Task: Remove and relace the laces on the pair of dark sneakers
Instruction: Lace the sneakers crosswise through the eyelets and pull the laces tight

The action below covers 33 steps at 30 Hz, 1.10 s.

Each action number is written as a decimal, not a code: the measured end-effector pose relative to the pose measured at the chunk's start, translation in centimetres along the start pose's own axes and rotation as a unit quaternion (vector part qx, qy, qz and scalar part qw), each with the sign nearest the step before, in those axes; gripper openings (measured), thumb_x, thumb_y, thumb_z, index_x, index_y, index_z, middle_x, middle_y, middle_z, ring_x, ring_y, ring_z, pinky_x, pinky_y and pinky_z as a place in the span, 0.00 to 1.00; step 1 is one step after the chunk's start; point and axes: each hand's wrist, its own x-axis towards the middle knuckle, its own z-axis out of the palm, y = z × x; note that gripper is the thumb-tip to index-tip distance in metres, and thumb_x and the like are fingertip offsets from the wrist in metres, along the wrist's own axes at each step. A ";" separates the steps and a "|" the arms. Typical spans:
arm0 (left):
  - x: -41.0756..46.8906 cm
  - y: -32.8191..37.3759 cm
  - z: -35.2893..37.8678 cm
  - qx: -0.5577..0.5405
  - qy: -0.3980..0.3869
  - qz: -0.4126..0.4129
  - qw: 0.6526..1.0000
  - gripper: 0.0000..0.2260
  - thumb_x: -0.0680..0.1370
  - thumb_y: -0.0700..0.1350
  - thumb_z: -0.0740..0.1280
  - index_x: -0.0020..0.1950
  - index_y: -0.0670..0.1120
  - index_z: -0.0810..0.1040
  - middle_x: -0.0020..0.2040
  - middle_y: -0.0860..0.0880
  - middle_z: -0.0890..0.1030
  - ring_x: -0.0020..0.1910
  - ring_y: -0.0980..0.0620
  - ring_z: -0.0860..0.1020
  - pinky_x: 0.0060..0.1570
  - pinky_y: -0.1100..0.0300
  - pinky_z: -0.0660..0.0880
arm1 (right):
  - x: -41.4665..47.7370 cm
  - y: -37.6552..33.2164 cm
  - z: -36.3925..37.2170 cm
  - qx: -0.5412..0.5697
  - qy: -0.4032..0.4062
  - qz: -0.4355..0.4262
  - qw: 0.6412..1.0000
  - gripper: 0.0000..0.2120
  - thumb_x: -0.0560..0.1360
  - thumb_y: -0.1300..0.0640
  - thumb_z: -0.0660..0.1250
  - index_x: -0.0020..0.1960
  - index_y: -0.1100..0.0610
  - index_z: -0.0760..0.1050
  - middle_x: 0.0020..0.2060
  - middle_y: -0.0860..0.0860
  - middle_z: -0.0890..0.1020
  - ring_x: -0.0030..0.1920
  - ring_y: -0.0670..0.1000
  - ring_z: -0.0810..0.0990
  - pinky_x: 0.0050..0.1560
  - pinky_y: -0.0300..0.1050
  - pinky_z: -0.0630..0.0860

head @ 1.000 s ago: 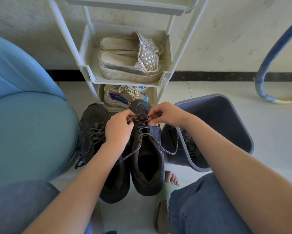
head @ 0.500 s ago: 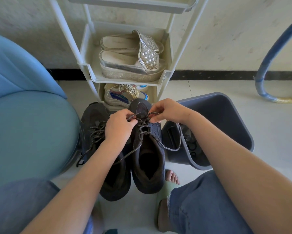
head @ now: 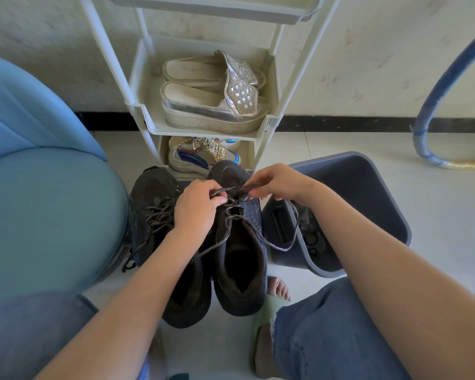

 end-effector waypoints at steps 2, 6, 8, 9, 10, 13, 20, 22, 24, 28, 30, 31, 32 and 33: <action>-0.1 0.1 0.3 0.019 0.007 0.008 1.000 0.04 0.78 0.47 0.65 0.48 0.49 0.78 0.49 0.48 0.78 0.48 0.48 0.76 0.45 0.57 0.69 | 0.0 -0.1 0.3 -0.026 -0.041 -0.009 0.999 0.09 0.73 0.62 0.71 0.53 0.57 0.82 0.43 0.51 0.82 0.36 0.44 0.72 0.33 0.34 0.68; -0.2 0.6 0.5 0.063 0.008 0.033 0.997 0.06 0.81 0.47 0.61 0.51 0.46 0.74 0.49 0.49 0.77 0.48 0.47 0.76 0.46 0.54 0.70 | 0.3 -0.2 0.8 -0.054 -0.026 -0.024 0.998 0.08 0.72 0.62 0.72 0.51 0.59 0.82 0.41 0.51 0.81 0.41 0.46 0.76 0.47 0.40 0.71; -0.2 0.8 0.4 0.083 0.008 0.046 0.995 0.06 0.81 0.47 0.60 0.50 0.46 0.73 0.48 0.49 0.77 0.48 0.46 0.77 0.44 0.54 0.69 | 0.4 -0.4 0.9 -0.069 -0.005 -0.034 0.997 0.07 0.72 0.62 0.72 0.50 0.61 0.82 0.39 0.50 0.80 0.39 0.44 0.75 0.46 0.37 0.70; -0.2 0.9 0.5 0.087 0.008 0.047 0.995 0.06 0.82 0.47 0.59 0.50 0.46 0.73 0.48 0.49 0.77 0.48 0.46 0.77 0.43 0.54 0.69 | 0.4 -0.5 1.0 -0.076 -0.002 -0.040 0.996 0.07 0.72 0.62 0.72 0.50 0.62 0.82 0.39 0.50 0.80 0.38 0.43 0.75 0.45 0.35 0.70; -0.3 0.9 0.5 0.089 0.008 0.045 0.995 0.06 0.82 0.47 0.59 0.50 0.46 0.72 0.48 0.49 0.77 0.48 0.46 0.77 0.43 0.54 0.68 | 0.4 -0.5 1.0 -0.080 -0.002 -0.044 0.996 0.07 0.72 0.63 0.72 0.50 0.62 0.82 0.39 0.51 0.80 0.38 0.43 0.76 0.43 0.33 0.70; -0.3 0.9 0.5 0.083 0.006 0.034 0.996 0.06 0.82 0.47 0.58 0.51 0.46 0.71 0.46 0.50 0.76 0.48 0.45 0.77 0.42 0.55 0.67 | 0.3 -0.6 1.0 -0.080 -0.001 -0.050 0.996 0.06 0.72 0.63 0.72 0.49 0.61 0.82 0.39 0.50 0.80 0.37 0.42 0.75 0.41 0.28 0.69; -0.1 0.7 0.7 0.046 -0.035 0.037 0.998 0.05 0.82 0.46 0.58 0.52 0.47 0.71 0.50 0.48 0.76 0.49 0.45 0.76 0.47 0.48 0.73 | 0.3 -1.1 1.3 -0.092 0.004 -0.050 0.994 0.06 0.72 0.63 0.72 0.49 0.63 0.81 0.36 0.48 0.78 0.36 0.43 0.74 0.40 0.31 0.69; -0.1 0.7 0.5 0.010 -0.036 0.034 0.999 0.05 0.81 0.47 0.60 0.51 0.48 0.73 0.50 0.49 0.77 0.50 0.47 0.76 0.49 0.49 0.73 | 0.2 -1.1 1.1 -0.087 0.004 -0.041 0.995 0.07 0.72 0.62 0.73 0.49 0.63 0.81 0.35 0.48 0.78 0.36 0.43 0.74 0.39 0.31 0.68; -0.1 0.7 -0.2 -0.013 0.006 0.018 1.000 0.05 0.79 0.47 0.63 0.52 0.48 0.75 0.51 0.50 0.78 0.50 0.50 0.76 0.49 0.53 0.73 | -0.1 -1.0 0.9 -0.075 0.012 -0.016 0.997 0.08 0.72 0.60 0.73 0.49 0.63 0.80 0.34 0.48 0.78 0.36 0.45 0.74 0.37 0.33 0.68; -0.3 0.1 -1.6 0.000 -0.024 -0.037 0.999 0.03 0.77 0.43 0.66 0.47 0.46 0.80 0.45 0.50 0.81 0.46 0.50 0.78 0.43 0.59 0.68 | -1.4 -0.4 0.4 -0.024 -0.011 0.012 1.000 0.06 0.73 0.58 0.72 0.46 0.62 0.81 0.29 0.46 0.76 0.29 0.42 0.70 0.30 0.31 0.66; -0.8 -0.1 -1.6 -0.016 -0.062 -0.027 0.998 0.04 0.76 0.43 0.68 0.47 0.48 0.82 0.43 0.51 0.82 0.45 0.53 0.77 0.44 0.62 0.67 | -1.8 -0.2 0.6 -0.006 -0.027 -0.008 1.000 0.05 0.73 0.63 0.71 0.48 0.62 0.82 0.27 0.41 0.77 0.27 0.38 0.73 0.28 0.25 0.65; -1.0 -0.2 -1.5 -0.021 -0.058 -0.021 0.998 0.04 0.75 0.43 0.69 0.47 0.48 0.82 0.43 0.52 0.82 0.44 0.54 0.77 0.43 0.62 0.67 | -1.9 -0.2 0.8 -0.006 -0.025 -0.017 1.000 0.05 0.73 0.65 0.71 0.49 0.62 0.82 0.27 0.40 0.77 0.26 0.35 0.73 0.28 0.24 0.66; -1.2 -0.2 -1.5 -0.021 -0.050 -0.016 0.998 0.03 0.75 0.43 0.69 0.47 0.49 0.82 0.43 0.52 0.82 0.44 0.54 0.77 0.43 0.62 0.67 | -1.8 -0.3 1.0 -0.007 -0.020 -0.024 0.999 0.05 0.73 0.66 0.71 0.49 0.61 0.82 0.29 0.41 0.78 0.27 0.34 0.74 0.29 0.23 0.66; -1.2 -0.3 -1.5 -0.018 -0.044 -0.010 0.999 0.03 0.75 0.44 0.69 0.46 0.49 0.82 0.42 0.52 0.82 0.44 0.54 0.77 0.42 0.62 0.67 | -1.8 -0.3 1.2 -0.010 -0.018 -0.030 0.999 0.05 0.72 0.66 0.71 0.48 0.61 0.82 0.31 0.43 0.78 0.29 0.35 0.74 0.32 0.24 0.67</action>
